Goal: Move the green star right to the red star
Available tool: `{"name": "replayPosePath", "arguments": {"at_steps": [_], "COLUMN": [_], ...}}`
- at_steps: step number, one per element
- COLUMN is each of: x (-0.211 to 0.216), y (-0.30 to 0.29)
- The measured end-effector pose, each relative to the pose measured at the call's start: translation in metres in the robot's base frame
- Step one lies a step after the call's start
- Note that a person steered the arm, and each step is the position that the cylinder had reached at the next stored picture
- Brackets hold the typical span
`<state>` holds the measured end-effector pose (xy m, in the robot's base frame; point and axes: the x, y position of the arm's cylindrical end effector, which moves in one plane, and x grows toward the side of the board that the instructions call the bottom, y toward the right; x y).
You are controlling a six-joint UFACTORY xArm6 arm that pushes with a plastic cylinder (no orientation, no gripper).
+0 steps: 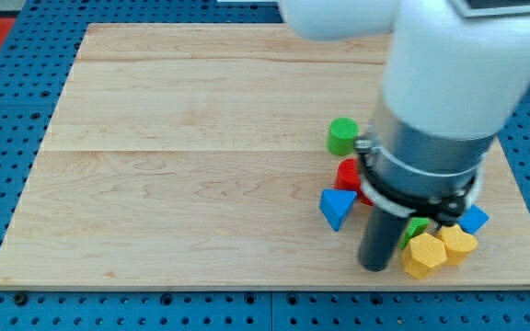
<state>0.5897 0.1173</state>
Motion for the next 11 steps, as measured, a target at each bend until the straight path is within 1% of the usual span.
{"name": "replayPosePath", "arguments": {"at_steps": [3,4,6,7,9,10,11], "x": [-0.035,-0.038,-0.023,-0.036,-0.101,-0.11,-0.099], "y": [0.009,0.014,0.026,0.044,0.054,0.05,0.052]}}
